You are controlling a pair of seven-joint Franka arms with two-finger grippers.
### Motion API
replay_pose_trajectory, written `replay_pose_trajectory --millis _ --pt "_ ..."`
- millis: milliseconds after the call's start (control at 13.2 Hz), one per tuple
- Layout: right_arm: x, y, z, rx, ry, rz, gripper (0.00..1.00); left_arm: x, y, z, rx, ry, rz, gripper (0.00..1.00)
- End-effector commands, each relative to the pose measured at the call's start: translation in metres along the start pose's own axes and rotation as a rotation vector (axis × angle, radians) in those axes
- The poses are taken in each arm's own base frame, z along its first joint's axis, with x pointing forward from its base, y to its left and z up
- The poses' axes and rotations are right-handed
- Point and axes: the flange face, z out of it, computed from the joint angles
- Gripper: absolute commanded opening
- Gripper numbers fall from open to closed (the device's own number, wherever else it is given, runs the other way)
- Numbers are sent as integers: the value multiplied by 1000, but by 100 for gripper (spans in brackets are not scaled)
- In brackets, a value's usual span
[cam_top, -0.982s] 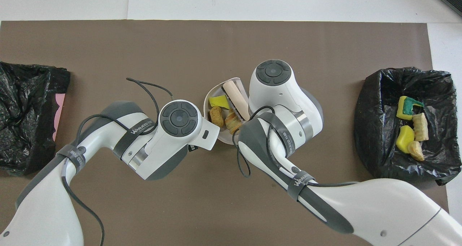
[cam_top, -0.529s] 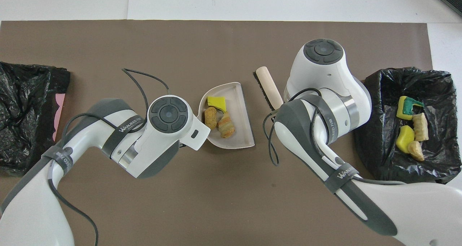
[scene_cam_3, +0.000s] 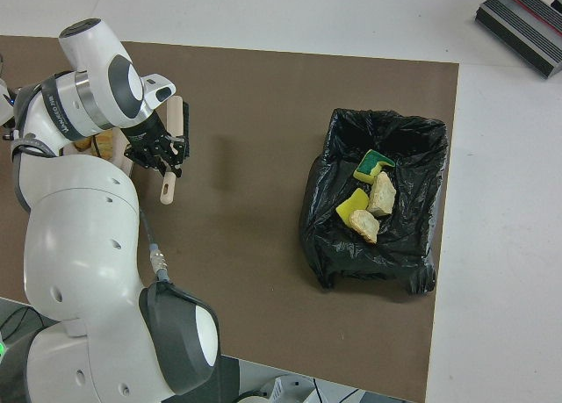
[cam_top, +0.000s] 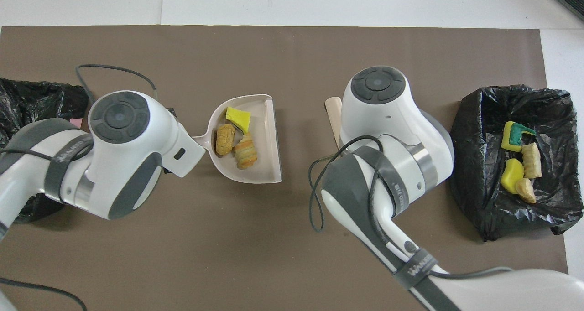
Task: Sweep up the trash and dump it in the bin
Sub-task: 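Carry the loaded dustpan to the black bag nearest the left gripper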
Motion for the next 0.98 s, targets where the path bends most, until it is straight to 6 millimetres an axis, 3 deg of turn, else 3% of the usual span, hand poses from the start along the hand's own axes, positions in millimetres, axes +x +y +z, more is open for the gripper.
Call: replay_pose_trajectory --millis 0,378,756,907 --pt "-37 -30 9 67 -13 80 0 -62 1 -27 2 28 42 0" --pt "-86 -124 35 101 -17 169 0 -225 -10 -44 9 122 81 0" --pt "-110 -176 79 137 -1 160 0 -373 -7 -58 59 91 -39 0" --pt "-113 -198 102 151 -10 187 0 -415 -7 -63 80 53 -64 0"
